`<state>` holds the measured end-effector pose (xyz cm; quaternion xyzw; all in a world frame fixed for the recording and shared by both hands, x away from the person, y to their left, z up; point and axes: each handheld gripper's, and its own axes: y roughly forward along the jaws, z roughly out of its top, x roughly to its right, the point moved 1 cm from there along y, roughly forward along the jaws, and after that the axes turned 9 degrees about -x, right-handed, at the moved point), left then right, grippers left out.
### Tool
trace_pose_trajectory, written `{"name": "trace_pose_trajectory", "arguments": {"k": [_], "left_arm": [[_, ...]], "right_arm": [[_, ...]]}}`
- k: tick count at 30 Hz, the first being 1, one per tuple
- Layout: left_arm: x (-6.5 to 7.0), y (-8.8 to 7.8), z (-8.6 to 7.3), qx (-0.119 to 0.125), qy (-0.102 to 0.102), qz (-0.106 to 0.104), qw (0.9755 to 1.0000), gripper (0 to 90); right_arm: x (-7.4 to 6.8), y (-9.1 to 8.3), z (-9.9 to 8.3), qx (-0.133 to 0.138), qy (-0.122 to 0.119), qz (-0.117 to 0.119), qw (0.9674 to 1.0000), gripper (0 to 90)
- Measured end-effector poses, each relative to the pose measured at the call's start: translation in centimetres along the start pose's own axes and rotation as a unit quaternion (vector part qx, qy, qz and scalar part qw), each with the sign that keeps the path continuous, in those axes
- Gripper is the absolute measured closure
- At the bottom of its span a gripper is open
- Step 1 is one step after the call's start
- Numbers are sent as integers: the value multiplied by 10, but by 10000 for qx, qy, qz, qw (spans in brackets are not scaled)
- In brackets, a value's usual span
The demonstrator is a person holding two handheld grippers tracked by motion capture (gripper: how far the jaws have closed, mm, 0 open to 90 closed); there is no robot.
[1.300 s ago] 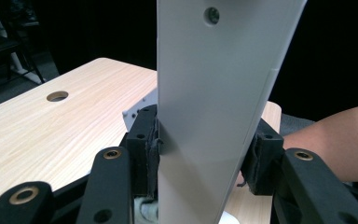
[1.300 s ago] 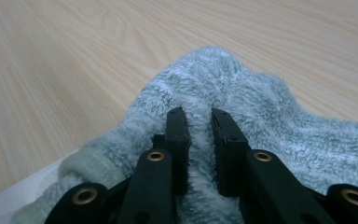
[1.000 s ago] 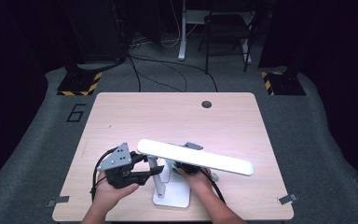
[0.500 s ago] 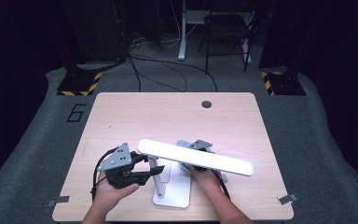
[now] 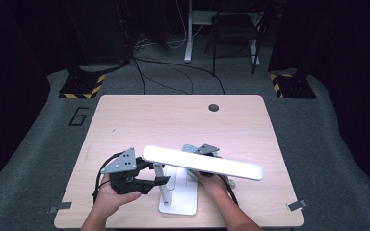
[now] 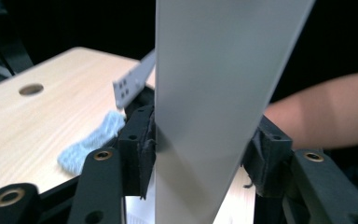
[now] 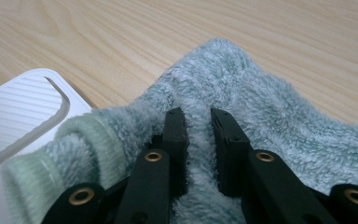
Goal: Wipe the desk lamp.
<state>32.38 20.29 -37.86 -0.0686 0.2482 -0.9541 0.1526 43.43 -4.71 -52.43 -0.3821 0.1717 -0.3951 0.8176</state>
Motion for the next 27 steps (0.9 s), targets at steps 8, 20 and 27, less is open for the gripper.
{"name": "trace_pose_trajectory", "arguments": {"k": [8,20,27], "left_arm": [[-5,1,-5,139,-2,-218,9997,489],[-4,2,-5,113,63,-269,9996,513],[0,2,-3,101,76,118,9998,533]], "right_arm": [[1,1,0,37,-52,10,10000,760],[1,1,0,25,-29,14,10000,753],[2,1,0,39,69,-16,10000,753]]}}
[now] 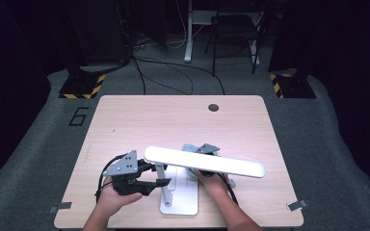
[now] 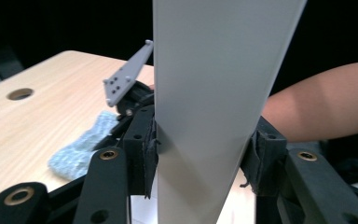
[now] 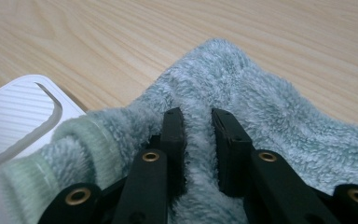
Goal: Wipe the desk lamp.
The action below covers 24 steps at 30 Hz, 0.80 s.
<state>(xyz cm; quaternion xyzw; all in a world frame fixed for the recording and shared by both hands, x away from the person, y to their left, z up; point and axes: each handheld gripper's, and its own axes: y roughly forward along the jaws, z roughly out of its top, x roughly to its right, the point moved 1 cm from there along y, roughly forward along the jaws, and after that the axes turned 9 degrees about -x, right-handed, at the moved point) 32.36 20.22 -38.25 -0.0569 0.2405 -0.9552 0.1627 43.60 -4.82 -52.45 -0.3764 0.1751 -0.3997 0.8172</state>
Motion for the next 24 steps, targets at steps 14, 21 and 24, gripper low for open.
{"name": "trace_pose_trajectory", "arguments": {"k": [14,21,24], "left_arm": [[4,4,2,-43,24,211,9998,536],[1,4,1,8,-35,27,10000,527],[2,5,1,-9,-1,8,10000,524]], "right_arm": [[2,-11,2,220,86,-30,9997,752],[-16,-3,17,267,-166,197,9993,745],[-25,4,25,217,-214,331,9990,735]]}}
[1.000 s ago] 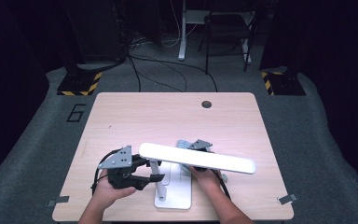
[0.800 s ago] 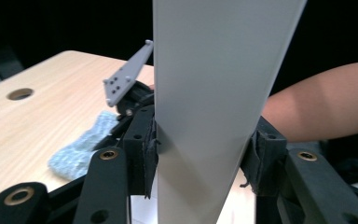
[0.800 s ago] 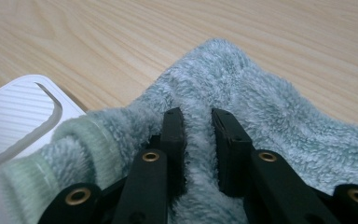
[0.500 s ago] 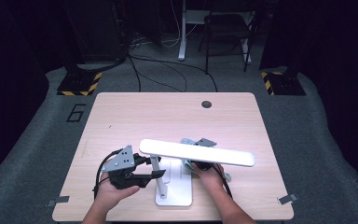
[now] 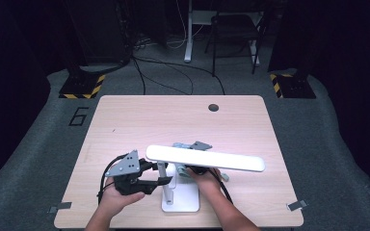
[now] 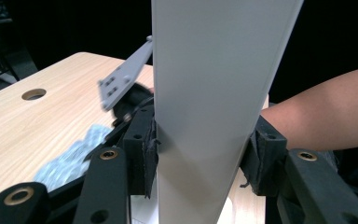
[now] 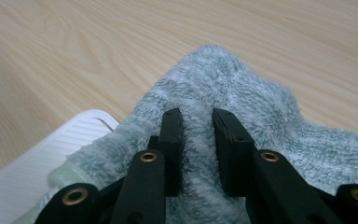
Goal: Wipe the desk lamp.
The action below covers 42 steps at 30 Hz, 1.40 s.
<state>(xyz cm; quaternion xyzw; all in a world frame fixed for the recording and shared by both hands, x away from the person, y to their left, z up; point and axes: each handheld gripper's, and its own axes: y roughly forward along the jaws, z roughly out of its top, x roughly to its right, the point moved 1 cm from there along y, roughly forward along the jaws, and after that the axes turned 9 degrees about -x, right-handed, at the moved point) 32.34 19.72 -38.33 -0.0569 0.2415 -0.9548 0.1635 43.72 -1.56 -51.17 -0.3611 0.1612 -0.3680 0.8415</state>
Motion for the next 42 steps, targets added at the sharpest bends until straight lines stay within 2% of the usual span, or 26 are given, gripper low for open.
{"name": "trace_pose_trajectory", "arguments": {"k": [3,5,9,10,14,19,21,24,27,30,32,35,36,38,40,41,42], "left_arm": [[0,1,0,34,-15,-76,10000,520],[-2,0,-1,24,-22,-119,9999,517],[-3,1,-2,57,-61,-189,9998,509],[-3,1,-2,42,-52,-191,9998,509],[-2,2,-2,39,-71,-185,9998,508],[-3,3,-2,24,-54,-164,9998,509],[-3,4,-2,30,-36,-155,9999,510],[-2,4,-2,33,-73,-165,9998,510],[-4,4,-3,-14,-94,-214,9997,507],[-4,6,-2,0,-79,-234,9997,506],[-4,7,-2,-16,-73,-255,9996,507],[-4,8,-2,-22,-32,-272,9996,506],[-3,8,-1,-29,-26,-256,9997,507],[-3,9,-1,-17,-1,-238,9997,510],[-2,9,-1,-43,92,-196,9998,517],[-1,8,-1,-53,116,-154,9998,520],[-1,8,-1,-73,117,-130,9998,522]], "right_arm": [[-5,8,6,-57,-61,64,9999,702],[-5,14,10,-159,-16,175,9997,659],[-4,11,11,-219,131,109,9996,530],[-2,9,11,-158,58,71,9998,515],[-6,-8,6,195,122,69,9997,506],[-15,-23,2,398,52,255,9989,516],[-16,-22,3,451,-37,178,9988,519],[-13,-14,4,236,-27,44,9997,518],[-6,1,3,-112,156,274,9994,494],[-2,11,5,-106,291,462,9985,485],[0,16,8,-182,407,481,9979,482],[-2,23,14,-279,298,443,9982,486],[-3,24,15,-295,329,427,9981,486],[-4,28,18,-374,197,355,9985,493],[-7,29,21,-461,221,331,9981,521],[-7,32,21,-418,101,275,9987,546],[-9,33,22,-472,99,280,9984,591]]}}
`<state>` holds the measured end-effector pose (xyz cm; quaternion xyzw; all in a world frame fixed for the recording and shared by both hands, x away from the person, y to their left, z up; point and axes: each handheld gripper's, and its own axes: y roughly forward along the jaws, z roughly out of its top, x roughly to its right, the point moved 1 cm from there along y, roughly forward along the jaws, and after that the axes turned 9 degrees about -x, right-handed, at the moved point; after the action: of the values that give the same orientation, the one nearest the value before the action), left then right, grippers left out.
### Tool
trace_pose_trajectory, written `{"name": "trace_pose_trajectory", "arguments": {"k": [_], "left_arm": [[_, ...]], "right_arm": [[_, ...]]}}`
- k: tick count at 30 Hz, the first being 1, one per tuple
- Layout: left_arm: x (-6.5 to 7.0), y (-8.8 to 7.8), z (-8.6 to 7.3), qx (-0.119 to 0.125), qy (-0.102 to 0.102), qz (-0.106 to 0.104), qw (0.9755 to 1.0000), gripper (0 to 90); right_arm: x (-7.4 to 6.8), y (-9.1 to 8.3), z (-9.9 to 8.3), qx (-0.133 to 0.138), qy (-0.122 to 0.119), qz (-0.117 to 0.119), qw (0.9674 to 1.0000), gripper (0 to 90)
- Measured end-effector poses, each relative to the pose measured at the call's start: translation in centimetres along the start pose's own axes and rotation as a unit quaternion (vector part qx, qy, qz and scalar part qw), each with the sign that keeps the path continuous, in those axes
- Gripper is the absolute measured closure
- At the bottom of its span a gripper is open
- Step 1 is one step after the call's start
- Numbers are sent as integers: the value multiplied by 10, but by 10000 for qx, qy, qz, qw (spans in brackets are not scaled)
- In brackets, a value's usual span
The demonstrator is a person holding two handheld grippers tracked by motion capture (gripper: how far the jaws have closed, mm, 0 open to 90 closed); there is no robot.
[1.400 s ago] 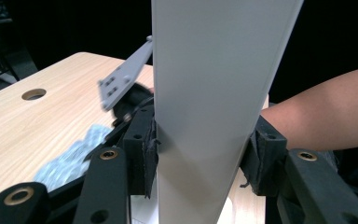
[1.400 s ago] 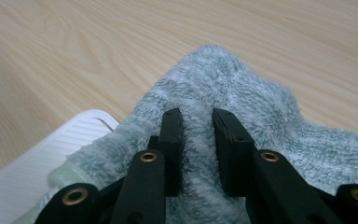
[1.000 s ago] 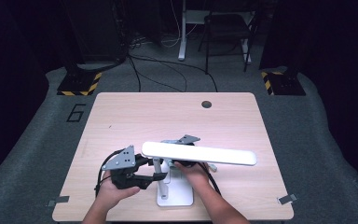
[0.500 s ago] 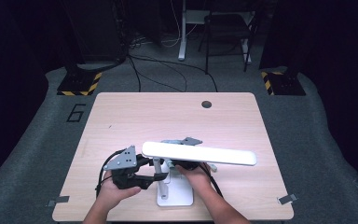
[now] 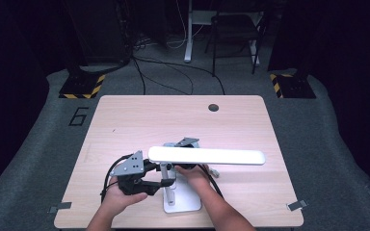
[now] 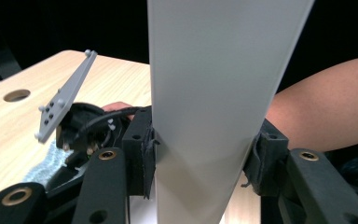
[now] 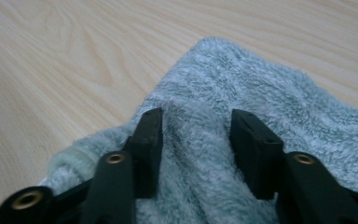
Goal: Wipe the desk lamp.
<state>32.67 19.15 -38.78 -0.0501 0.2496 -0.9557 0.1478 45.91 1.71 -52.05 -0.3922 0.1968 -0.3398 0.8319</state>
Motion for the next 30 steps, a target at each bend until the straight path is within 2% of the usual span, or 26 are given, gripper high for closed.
{"name": "trace_pose_trajectory", "arguments": {"k": [2,3,5,8,10,13,14,15,18,22,23,24,25,28,30], "left_arm": [[-1,0,-1,58,-30,48,10000,525],[-1,-1,-1,61,-51,84,9999,526],[0,-1,-1,70,-73,133,9999,527],[2,0,1,5,-90,186,9998,528],[2,0,1,-24,-99,207,9997,528],[1,-1,0,3,-137,219,9997,529],[2,-1,1,-6,-145,229,9996,529],[2,-1,1,-21,-146,264,9995,529],[3,-1,2,-71,-175,291,9994,530],[3,-3,1,-69,-185,300,9994,531],[3,-3,1,-62,-192,328,9993,531],[4,-3,1,-80,-188,346,9992,531],[4,-3,1,-85,-194,356,9991,532],[4,-3,1,-94,-188,364,9991,532],[4,-3,0,-83,-233,404,9989,533]], "right_arm": [[-1,2,1,-31,-206,-27,9998,679],[-3,3,0,-16,-237,-56,9997,721],[-7,2,1,-79,-363,-137,9992,756],[-8,2,1,-43,-396,-152,9991,769],[-6,0,1,-88,-318,5,9995,786],[-6,-2,0,-120,-347,107,9993,794],[-5,-2,0,-125,-472,91,9988,794],[-6,-2,0,-131,-419,74,9990,795],[-4,-2,0,-128,-509,94,9986,795],[-3,-5,-1,-185,-479,102,9986,796],[-2,-5,-1,-156,-523,75,9985,797],[0,-7,-2,-243,-530,83,9983,797],[0,-8,-3,-230,-460,72,9986,797],[5,-10,-6,-202,-457,1,9988,797],[10,-14,-8,-279,-487,-39,9984,797]]}}
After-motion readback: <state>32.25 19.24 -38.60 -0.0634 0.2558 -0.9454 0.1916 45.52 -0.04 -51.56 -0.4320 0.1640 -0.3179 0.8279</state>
